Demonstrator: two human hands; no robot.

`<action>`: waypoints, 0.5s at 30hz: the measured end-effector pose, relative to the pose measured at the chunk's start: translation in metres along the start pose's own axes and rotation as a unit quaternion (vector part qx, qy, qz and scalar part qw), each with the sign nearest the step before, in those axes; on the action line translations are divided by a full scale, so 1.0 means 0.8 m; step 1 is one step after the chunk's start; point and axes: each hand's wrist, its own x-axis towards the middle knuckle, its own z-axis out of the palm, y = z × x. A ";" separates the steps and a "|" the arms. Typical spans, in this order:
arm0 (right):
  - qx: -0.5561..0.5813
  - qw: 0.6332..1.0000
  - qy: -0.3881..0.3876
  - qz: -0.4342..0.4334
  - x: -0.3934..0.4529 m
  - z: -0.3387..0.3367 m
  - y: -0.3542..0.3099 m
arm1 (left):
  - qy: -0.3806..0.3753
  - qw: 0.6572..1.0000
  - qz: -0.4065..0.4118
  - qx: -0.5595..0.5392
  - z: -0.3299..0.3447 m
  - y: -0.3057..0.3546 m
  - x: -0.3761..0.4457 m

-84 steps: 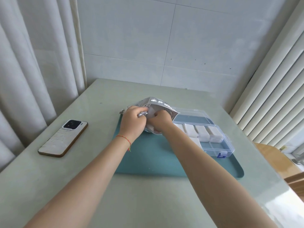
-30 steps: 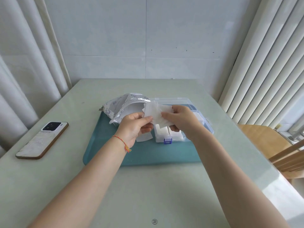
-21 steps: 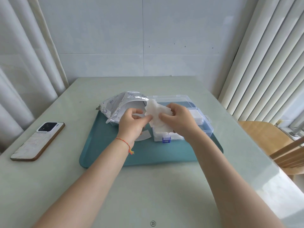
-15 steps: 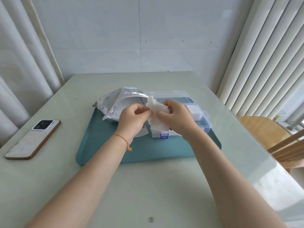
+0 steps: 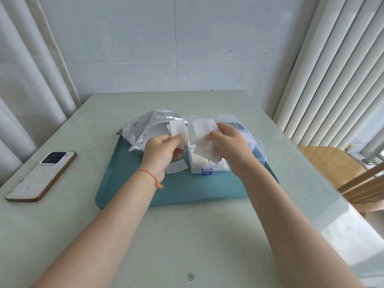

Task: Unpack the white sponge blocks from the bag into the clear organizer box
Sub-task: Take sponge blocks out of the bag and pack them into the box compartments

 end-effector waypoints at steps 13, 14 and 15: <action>-0.075 0.995 -0.054 -0.024 -0.009 0.006 0.002 | -0.095 0.986 -0.070 -0.118 0.003 0.011 -0.014; -0.080 0.995 -0.058 -0.027 -0.010 0.007 0.002 | -0.092 0.989 -0.066 -0.100 0.003 0.010 -0.014; -0.082 0.994 -0.065 -0.030 -0.010 0.008 0.002 | -0.080 0.993 -0.055 -0.072 0.004 0.007 -0.012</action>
